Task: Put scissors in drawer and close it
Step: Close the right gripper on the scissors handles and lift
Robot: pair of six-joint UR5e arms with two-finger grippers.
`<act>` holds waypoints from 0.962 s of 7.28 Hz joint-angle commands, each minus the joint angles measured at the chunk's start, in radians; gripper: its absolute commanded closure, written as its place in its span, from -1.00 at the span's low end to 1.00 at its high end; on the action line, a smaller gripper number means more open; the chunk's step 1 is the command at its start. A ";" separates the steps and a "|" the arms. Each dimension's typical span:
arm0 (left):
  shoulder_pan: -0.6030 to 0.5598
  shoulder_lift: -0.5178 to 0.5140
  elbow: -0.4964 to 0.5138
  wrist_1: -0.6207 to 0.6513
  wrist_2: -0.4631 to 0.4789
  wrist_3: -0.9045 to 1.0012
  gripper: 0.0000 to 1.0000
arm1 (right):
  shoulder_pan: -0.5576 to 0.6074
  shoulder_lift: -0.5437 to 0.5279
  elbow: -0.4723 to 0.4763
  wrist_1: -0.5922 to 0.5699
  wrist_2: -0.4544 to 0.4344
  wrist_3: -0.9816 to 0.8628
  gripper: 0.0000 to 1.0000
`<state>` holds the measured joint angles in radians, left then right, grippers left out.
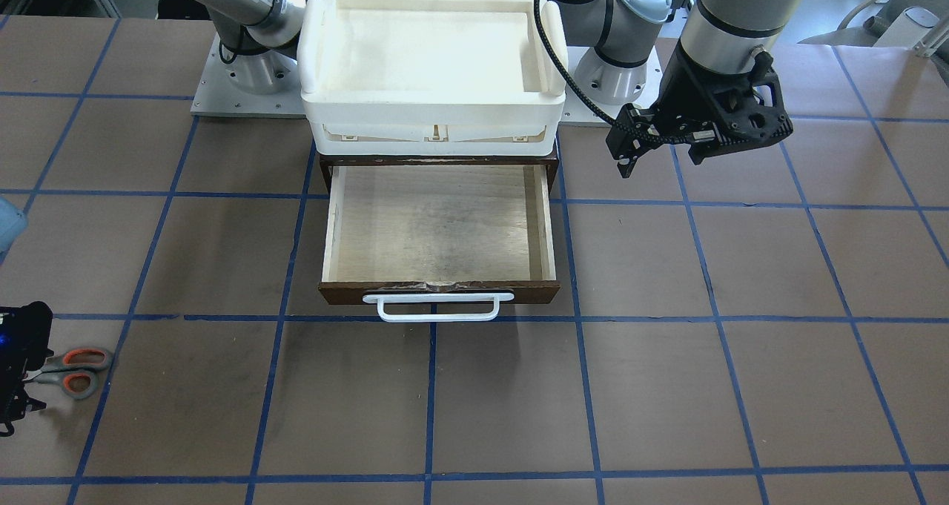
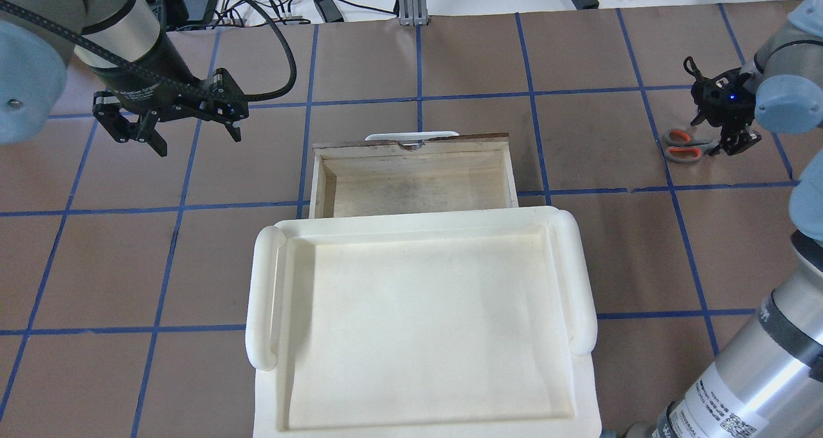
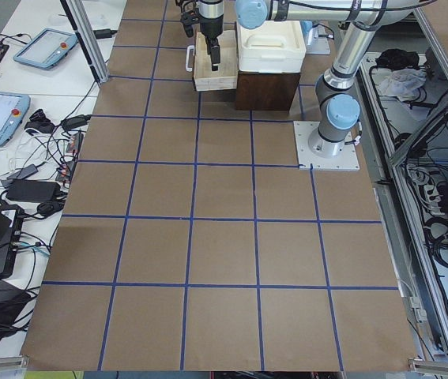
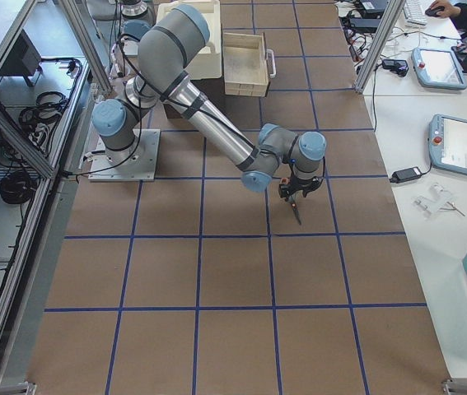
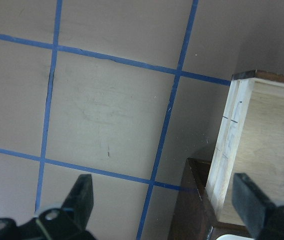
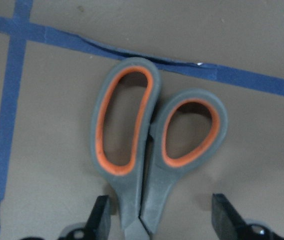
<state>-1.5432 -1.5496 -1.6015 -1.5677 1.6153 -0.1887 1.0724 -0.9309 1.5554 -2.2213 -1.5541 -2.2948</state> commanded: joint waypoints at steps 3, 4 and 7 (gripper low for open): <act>-0.002 -0.001 0.000 0.000 0.000 0.000 -1.00 | 0.000 -0.002 0.000 -0.035 -0.004 -0.043 1.00; -0.002 -0.001 0.000 0.000 0.000 -0.002 -1.00 | 0.000 -0.009 -0.009 -0.029 -0.004 -0.043 1.00; -0.002 0.000 -0.002 0.000 0.000 -0.002 -1.00 | 0.036 -0.133 -0.012 0.087 0.063 -0.034 1.00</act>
<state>-1.5447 -1.5506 -1.6023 -1.5677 1.6153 -0.1901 1.0872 -1.0035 1.5475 -2.2102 -1.5283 -2.3361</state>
